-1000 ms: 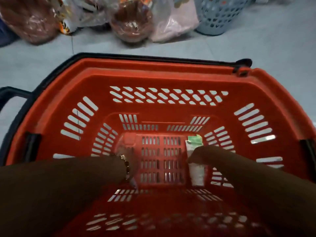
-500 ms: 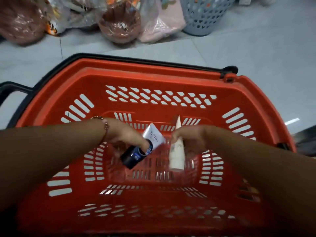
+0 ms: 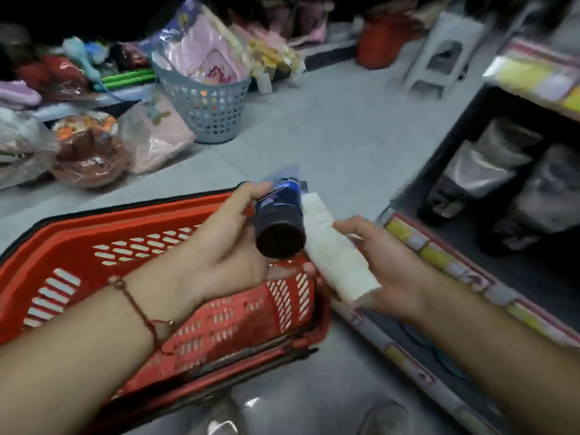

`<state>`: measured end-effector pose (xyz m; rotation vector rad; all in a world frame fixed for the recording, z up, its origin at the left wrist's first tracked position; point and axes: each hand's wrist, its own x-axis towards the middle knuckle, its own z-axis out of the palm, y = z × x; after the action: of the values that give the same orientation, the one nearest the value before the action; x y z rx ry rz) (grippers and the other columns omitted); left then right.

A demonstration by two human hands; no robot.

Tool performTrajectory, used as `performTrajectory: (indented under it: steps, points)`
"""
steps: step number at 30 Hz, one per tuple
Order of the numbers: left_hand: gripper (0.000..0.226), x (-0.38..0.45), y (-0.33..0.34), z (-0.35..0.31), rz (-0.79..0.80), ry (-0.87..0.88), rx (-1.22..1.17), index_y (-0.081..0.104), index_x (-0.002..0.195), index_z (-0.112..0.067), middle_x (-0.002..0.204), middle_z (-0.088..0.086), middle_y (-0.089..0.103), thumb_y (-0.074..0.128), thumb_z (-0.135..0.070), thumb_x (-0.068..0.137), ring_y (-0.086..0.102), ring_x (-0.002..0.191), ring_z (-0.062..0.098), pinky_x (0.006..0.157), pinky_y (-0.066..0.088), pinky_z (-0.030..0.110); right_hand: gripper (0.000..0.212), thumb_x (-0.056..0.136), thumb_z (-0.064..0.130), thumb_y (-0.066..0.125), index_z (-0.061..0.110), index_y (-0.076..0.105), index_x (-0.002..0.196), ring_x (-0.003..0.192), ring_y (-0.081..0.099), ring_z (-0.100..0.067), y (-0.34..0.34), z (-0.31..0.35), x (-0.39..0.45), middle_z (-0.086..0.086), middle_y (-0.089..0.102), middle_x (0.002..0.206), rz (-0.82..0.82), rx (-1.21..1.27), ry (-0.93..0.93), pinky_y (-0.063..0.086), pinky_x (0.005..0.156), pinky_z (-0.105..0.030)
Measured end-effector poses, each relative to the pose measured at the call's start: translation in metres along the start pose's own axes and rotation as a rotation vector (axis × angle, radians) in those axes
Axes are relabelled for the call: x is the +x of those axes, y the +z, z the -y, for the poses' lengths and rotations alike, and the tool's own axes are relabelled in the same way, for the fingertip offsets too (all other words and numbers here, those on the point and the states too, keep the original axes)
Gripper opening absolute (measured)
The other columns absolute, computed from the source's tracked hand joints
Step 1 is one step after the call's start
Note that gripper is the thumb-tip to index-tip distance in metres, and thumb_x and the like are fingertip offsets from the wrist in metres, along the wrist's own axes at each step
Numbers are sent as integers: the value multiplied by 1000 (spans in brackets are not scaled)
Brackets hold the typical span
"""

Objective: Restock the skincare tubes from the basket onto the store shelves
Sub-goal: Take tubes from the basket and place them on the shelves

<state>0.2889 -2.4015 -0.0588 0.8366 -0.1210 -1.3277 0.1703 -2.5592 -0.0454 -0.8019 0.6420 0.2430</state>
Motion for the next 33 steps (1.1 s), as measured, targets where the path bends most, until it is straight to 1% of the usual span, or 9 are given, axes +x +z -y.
performTrajectory:
  steps: [4, 9, 12, 15, 19, 23, 25, 29, 33]
  points:
    - [38, 27, 84, 40, -8, -12, 94, 59, 118, -18, 106, 13, 66, 54, -40, 87, 64, 83, 29, 74, 54, 41, 33, 93, 36, 50, 7, 62, 103, 55, 56, -25, -26, -6, -92, -16, 59, 74, -112, 40, -108, 48, 42, -25]
    - [26, 29, 161, 80, -44, -28, 205, 65, 98, -19, 77, 6, 69, 57, -41, 86, 66, 61, 21, 54, 51, 29, 22, 88, 24, 57, 7, 61, 102, 67, 53, -29, -47, -28, -180, -18, 59, 81, -227, 15, -218, 54, 44, -31]
    - [29, 17, 191, 94, -32, 23, 202, 66, 102, -20, 80, 6, 69, 59, -41, 84, 65, 67, 20, 59, 53, 30, 23, 86, 20, 64, 10, 58, 106, 66, 61, -24, -60, -35, -210, -10, 66, 75, -331, -192, -219, 54, 54, -30]
    - [34, 4, 217, 97, -42, 83, 261, 66, 107, -20, 84, 8, 70, 61, -43, 83, 67, 69, 19, 53, 53, 29, 17, 89, 22, 66, 12, 58, 100, 61, 63, -23, -61, -34, -236, -9, 65, 68, -337, -289, -189, 55, 58, -34]
    - [37, -2, 237, 100, -105, 191, 322, 67, 109, -21, 90, 8, 72, 61, -45, 82, 66, 73, 20, 66, 48, 30, 17, 86, 16, 70, 12, 62, 100, 59, 62, -18, -60, -33, -245, -4, 67, 63, -410, -245, -308, 53, 56, -30]
    - [23, -3, 248, 96, -169, 174, 217, 67, 93, -20, 83, 8, 65, 61, -40, 83, 63, 60, 17, 58, 49, 26, 26, 84, 22, 70, 6, 65, 103, 55, 57, -16, -67, -33, -243, -6, 63, 63, -498, -165, -392, 43, 51, -25]
    - [26, -3, 255, 84, -136, 220, 129, 68, 97, -17, 86, 11, 66, 61, -38, 84, 64, 66, 21, 60, 52, 29, 30, 83, 23, 71, 3, 65, 105, 55, 58, -18, -65, -22, -251, -8, 65, 65, -496, -85, -446, 44, 50, -25]
    - [24, -5, 251, 59, -111, 329, 146, 66, 95, -17, 91, 15, 68, 59, -38, 86, 62, 78, 23, 69, 46, 33, 37, 75, 28, 73, 10, 70, 107, 70, 68, -14, -57, 21, -276, -5, 74, 87, -478, -123, -722, 50, 62, -26]
    - [21, 4, 248, 52, -207, 388, 241, 68, 92, -19, 83, 11, 72, 61, -39, 86, 64, 80, 25, 78, 47, 38, 41, 75, 25, 79, 12, 66, 111, 85, 72, -13, -44, 91, -280, -2, 76, 99, -665, -359, -1052, 55, 70, -26]
